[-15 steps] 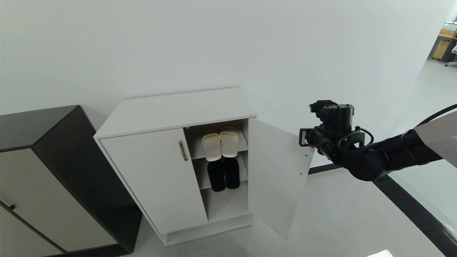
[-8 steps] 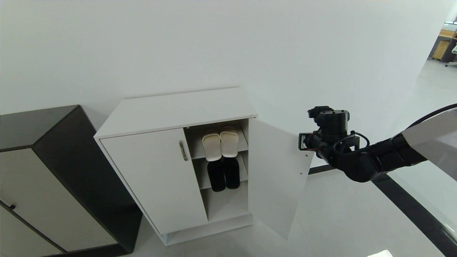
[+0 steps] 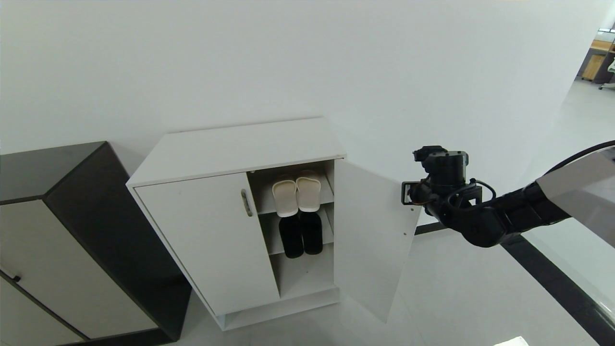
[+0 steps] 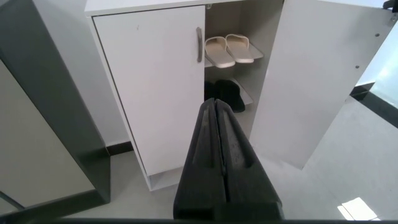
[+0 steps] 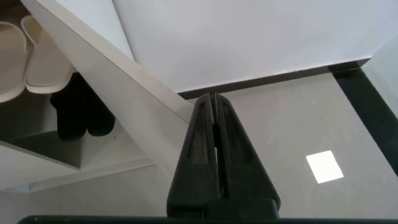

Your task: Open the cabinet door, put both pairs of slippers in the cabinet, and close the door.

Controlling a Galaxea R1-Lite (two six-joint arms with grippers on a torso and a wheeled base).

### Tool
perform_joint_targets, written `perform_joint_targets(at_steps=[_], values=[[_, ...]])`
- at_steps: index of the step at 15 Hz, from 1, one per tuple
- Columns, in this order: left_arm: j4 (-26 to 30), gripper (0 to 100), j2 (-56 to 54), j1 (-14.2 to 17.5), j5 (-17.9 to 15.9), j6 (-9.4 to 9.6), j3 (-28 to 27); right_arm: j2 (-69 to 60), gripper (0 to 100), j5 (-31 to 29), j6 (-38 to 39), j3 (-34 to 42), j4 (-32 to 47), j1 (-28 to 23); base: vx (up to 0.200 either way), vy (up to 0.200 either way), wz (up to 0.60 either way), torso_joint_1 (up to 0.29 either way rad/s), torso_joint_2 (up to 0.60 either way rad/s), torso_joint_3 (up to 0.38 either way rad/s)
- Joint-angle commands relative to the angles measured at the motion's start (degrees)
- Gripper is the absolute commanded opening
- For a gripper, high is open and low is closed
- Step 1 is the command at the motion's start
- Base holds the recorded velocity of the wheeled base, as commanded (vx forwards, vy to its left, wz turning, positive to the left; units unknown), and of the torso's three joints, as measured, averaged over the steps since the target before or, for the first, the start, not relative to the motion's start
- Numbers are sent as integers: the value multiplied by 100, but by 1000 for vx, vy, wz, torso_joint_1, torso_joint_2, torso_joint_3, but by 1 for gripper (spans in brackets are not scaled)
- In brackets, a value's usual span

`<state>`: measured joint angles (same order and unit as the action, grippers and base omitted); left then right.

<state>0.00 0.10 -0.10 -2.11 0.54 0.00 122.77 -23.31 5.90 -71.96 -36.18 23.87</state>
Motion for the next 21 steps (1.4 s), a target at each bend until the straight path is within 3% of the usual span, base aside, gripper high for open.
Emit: perform_joint_targets(at_steps=[1, 8, 16, 21], values=[[0, 0, 8, 1, 0, -1, 0, 10, 0, 2, -1, 33, 6, 30, 0, 0, 0, 0, 0, 0], [0, 0, 8, 1, 0, -1, 0, -254, 0, -60, 8, 464, -21, 470, 0, 0, 0, 0, 0, 0], [0, 0, 8, 1, 9, -10, 0, -658, 0, -42, 96, 1404, -451, 1788, 0, 0, 0, 0, 0, 0], [0, 0, 8, 1, 0, -1, 0, -799, 0, -25, 148, 1492, -574, 1964, 0, 0, 0, 0, 0, 0]])
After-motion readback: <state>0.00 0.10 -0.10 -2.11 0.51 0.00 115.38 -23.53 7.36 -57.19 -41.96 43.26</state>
